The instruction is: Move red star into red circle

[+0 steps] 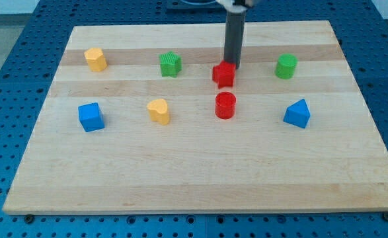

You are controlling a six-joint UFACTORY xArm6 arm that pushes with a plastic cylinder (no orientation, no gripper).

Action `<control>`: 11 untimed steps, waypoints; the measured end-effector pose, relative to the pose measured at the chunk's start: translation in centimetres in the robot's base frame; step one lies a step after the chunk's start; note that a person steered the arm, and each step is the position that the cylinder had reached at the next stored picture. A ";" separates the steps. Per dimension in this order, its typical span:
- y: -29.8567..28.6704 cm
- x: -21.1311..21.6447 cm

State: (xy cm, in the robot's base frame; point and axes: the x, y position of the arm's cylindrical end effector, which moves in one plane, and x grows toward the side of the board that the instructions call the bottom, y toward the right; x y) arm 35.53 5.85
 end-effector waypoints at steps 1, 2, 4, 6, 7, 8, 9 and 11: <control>0.0 0.4; 0.0 1.7; -1.3 -1.0; -1.9 3.1; -1.9 3.5; -1.7 4.9; -1.7 4.9; -6.2 -1.1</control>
